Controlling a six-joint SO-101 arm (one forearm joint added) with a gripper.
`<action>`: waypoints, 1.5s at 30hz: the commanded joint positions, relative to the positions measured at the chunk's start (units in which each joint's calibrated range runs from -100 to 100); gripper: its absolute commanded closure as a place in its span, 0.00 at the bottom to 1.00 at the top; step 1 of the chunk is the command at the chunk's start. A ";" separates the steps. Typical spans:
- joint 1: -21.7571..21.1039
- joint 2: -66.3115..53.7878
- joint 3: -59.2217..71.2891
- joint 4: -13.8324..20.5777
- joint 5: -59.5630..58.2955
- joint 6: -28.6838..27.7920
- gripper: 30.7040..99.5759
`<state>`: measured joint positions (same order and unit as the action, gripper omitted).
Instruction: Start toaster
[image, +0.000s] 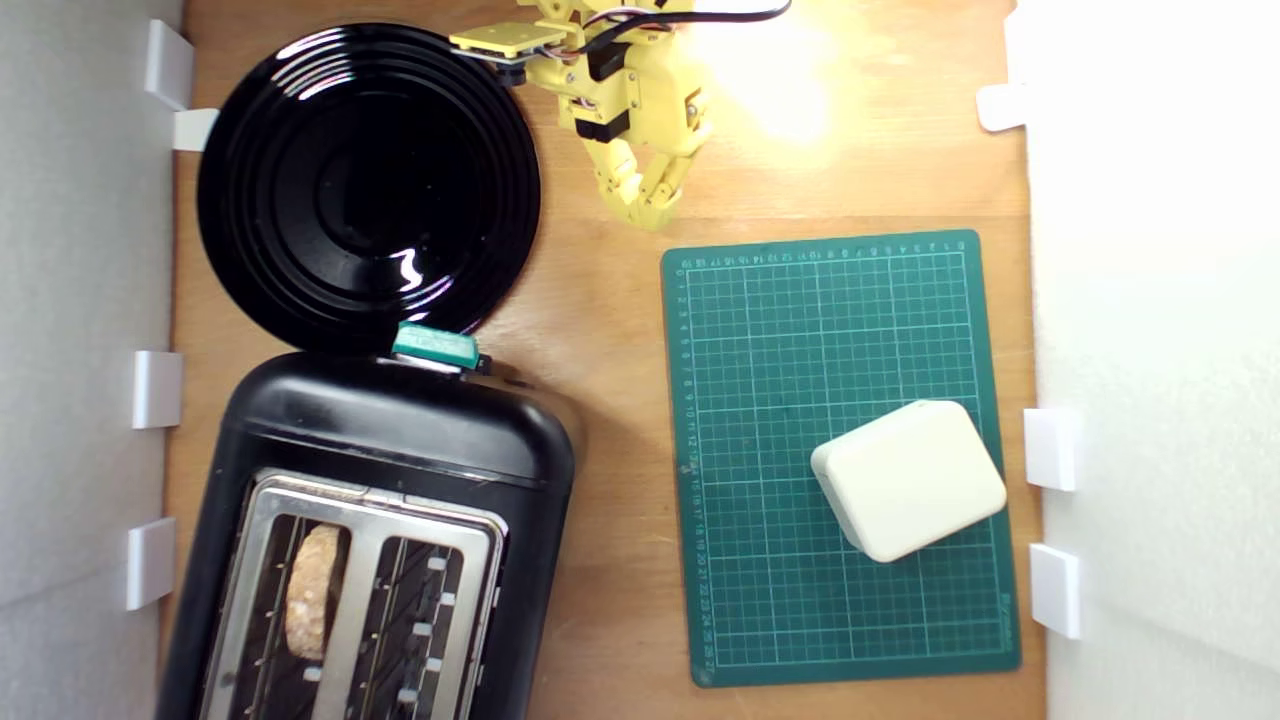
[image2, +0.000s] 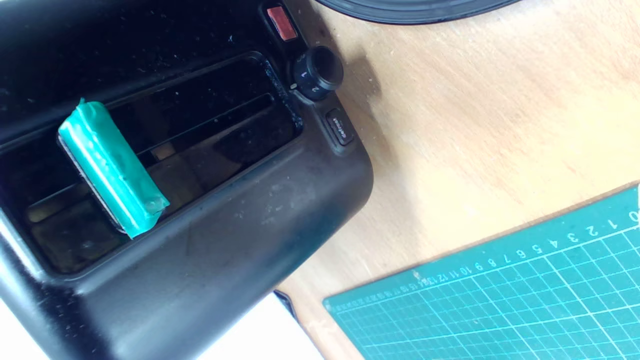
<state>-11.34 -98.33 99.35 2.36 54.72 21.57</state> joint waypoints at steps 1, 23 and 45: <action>-0.32 -0.34 0.29 0.46 0.22 0.00 0.99; 8.33 17.65 -17.71 -3.30 0.22 13.79 0.98; 15.31 41.63 -52.15 9.37 -0.12 25.58 0.99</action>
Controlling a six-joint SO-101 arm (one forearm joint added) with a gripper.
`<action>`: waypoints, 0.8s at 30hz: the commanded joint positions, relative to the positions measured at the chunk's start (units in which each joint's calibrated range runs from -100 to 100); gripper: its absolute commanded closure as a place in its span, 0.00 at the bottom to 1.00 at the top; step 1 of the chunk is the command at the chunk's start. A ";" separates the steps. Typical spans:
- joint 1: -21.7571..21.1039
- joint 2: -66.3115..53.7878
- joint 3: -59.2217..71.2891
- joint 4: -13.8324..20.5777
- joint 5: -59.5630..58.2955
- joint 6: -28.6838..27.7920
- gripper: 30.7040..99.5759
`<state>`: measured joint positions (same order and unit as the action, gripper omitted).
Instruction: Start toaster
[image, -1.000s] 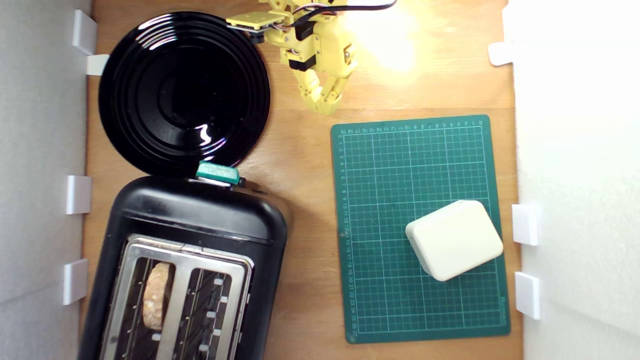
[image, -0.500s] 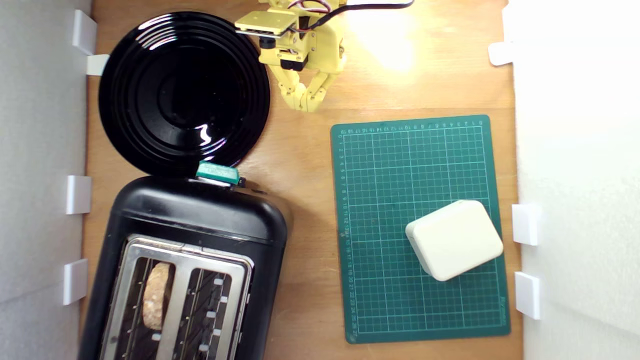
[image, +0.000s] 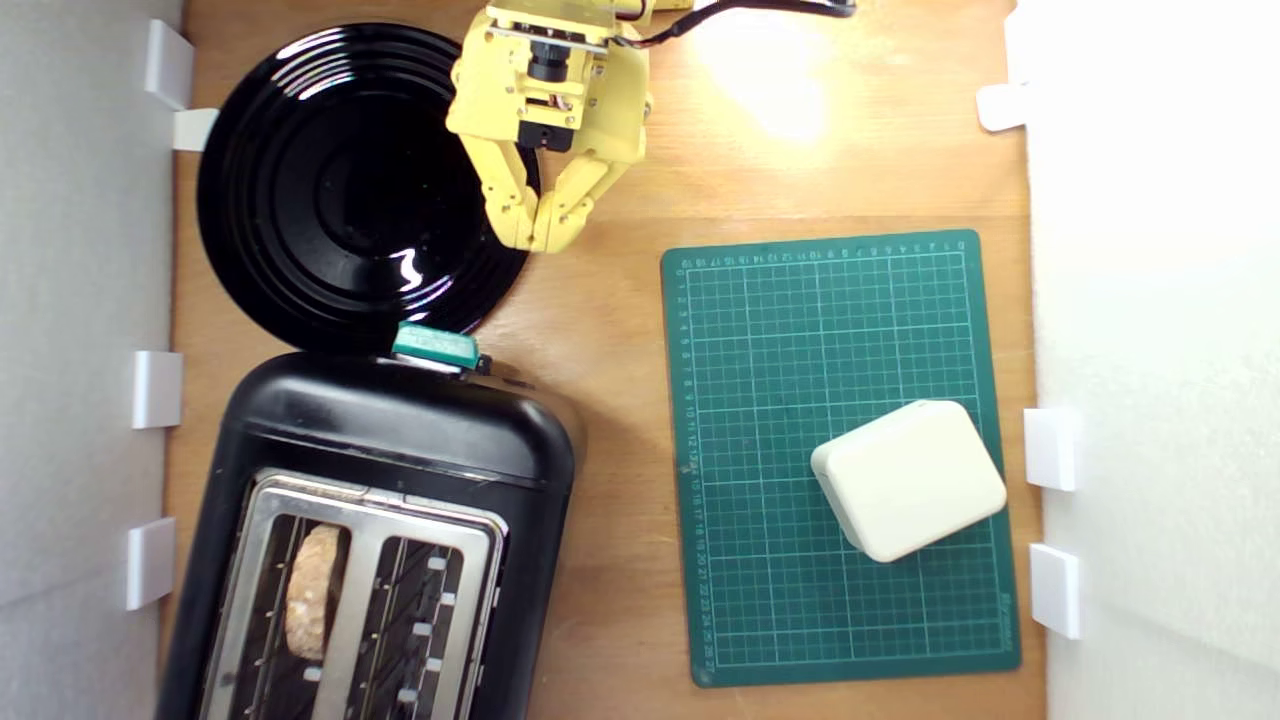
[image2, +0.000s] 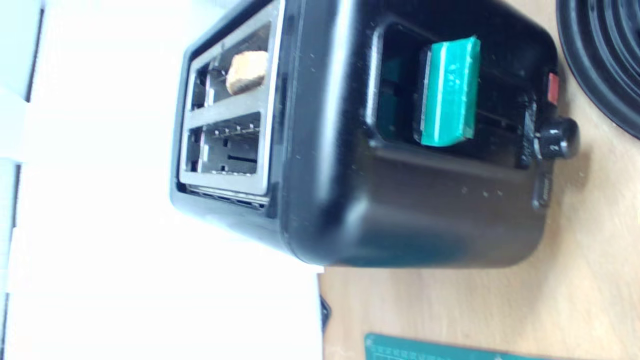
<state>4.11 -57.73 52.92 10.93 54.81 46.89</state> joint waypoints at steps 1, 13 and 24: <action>-0.14 1.36 -6.53 0.80 -0.29 0.06 0.99; 4.62 10.94 -20.53 0.33 -2.35 -2.35 0.99; 6.36 21.26 -32.16 0.33 -3.37 -0.94 0.99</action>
<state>10.17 -38.22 26.69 11.12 53.19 45.11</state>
